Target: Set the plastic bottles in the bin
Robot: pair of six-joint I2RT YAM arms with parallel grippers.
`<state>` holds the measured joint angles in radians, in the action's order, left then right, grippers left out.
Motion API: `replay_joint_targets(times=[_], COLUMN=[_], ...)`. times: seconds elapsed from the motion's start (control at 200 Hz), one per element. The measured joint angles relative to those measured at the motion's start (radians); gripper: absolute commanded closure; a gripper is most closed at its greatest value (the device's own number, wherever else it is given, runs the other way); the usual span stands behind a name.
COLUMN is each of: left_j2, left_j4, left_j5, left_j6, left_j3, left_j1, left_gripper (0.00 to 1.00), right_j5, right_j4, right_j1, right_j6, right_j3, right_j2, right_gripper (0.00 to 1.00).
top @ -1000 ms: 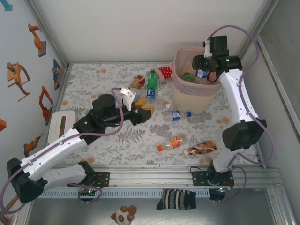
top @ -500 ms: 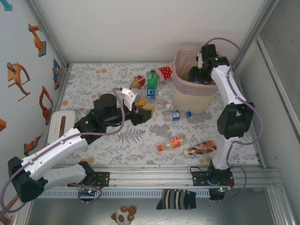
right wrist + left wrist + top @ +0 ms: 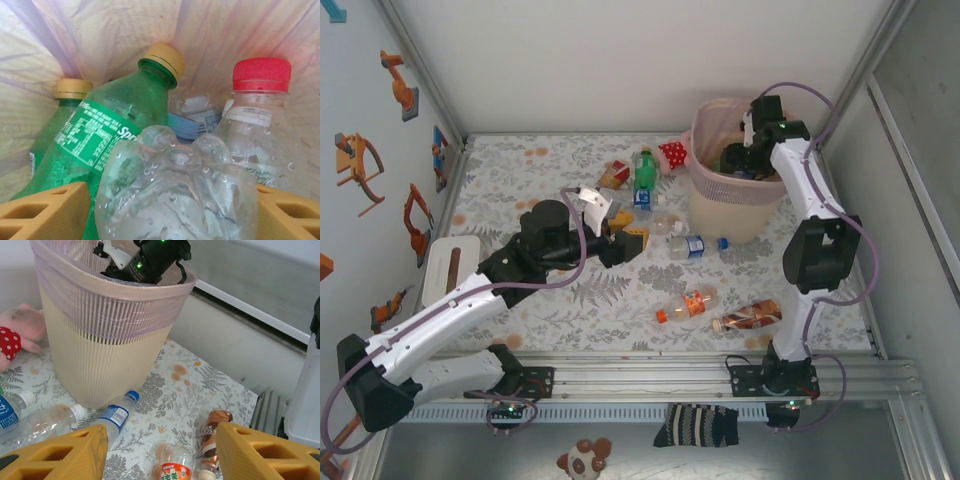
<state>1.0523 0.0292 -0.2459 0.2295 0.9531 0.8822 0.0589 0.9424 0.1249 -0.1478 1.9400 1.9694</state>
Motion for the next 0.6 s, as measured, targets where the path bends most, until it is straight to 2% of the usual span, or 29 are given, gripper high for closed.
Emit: replay_joint_targets(times=[0.366,0.601], left_j2=[0.065,0.178], left_j4=[0.047,0.170], left_j5=[-0.006,0.017], left_j6=[-0.005,-0.070], left_j3=[0.010,0.090], left_j1=[0.004,0.079], left_gripper=[0.41,0.41], right_j5=[0.000,0.004], right_j4=[0.049,0.065], right_j1=[0.000,0.000], right_j6=[0.000,-0.001], right_j3=[0.061,0.065], right_j2=[-0.147,-0.246], right_gripper=[0.25,0.25])
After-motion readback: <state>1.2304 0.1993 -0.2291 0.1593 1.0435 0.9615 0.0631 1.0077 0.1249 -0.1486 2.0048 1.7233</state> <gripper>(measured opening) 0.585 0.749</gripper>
